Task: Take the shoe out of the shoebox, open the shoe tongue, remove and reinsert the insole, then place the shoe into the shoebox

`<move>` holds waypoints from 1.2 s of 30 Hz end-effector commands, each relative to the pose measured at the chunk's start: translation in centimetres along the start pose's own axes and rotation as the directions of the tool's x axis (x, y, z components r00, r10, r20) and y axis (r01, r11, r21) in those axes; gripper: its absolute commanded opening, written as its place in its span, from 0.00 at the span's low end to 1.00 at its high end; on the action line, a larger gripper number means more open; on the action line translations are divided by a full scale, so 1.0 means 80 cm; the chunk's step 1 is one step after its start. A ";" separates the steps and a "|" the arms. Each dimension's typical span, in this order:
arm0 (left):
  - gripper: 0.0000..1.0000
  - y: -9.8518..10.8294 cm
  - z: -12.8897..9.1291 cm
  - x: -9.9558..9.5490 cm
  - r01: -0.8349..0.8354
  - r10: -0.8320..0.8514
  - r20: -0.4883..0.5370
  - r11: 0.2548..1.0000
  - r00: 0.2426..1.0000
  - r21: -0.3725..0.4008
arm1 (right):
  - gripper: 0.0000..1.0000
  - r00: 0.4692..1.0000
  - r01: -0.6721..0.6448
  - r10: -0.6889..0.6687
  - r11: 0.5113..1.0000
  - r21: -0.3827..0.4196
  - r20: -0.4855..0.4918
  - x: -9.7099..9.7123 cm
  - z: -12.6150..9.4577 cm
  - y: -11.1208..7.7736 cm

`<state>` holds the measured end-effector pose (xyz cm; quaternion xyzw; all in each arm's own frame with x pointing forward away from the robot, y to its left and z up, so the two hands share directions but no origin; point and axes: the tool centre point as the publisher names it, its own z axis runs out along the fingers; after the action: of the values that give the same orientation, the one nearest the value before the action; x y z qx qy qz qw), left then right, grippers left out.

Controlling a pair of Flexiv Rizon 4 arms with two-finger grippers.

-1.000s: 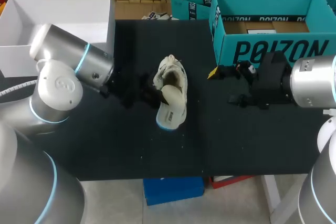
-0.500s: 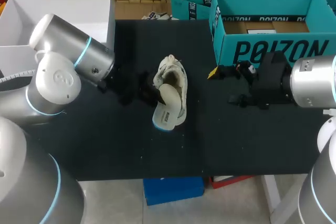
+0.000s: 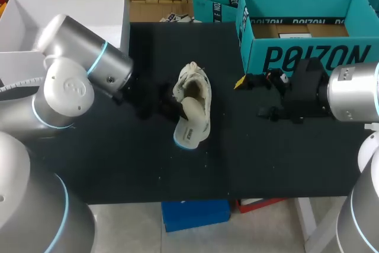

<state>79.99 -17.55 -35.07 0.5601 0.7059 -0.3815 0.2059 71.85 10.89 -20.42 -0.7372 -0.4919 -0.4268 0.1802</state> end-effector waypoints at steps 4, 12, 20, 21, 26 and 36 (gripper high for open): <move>0.00 0.012 0.008 -0.004 0.000 0.000 -0.006 1.000 1.000 -0.011 | 1.00 1.000 0.000 0.000 1.000 0.000 0.000 0.000 0.001 0.000; 0.00 0.032 0.009 -0.002 0.006 -0.007 -0.017 0.999 1.000 -0.049 | 1.00 1.000 0.000 0.000 1.000 0.000 0.000 0.000 0.001 0.000; 0.00 0.056 0.010 -0.007 0.008 -0.009 -0.021 0.998 1.000 -0.059 | 1.00 1.000 0.000 0.000 1.000 0.000 0.000 0.000 0.001 0.000; 0.00 0.059 0.010 -0.008 0.009 -0.010 -0.022 0.998 1.000 -0.063 | 1.00 1.000 0.000 0.000 1.000 0.000 0.000 0.000 0.001 0.000; 0.00 0.072 0.009 -0.012 0.007 -0.009 -0.026 0.997 1.000 -0.082 | 1.00 1.000 0.000 0.000 1.000 0.000 0.000 0.000 0.001 0.000; 0.00 0.090 0.011 -0.017 0.007 -0.011 -0.040 0.994 0.999 -0.108 | 1.00 1.000 0.000 0.000 1.000 0.000 0.000 0.000 0.001 0.000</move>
<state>86.80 -18.12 -36.71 0.5524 0.7294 -0.3374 0.2214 71.85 10.89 -20.42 -0.7372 -0.4919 -0.4268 0.1802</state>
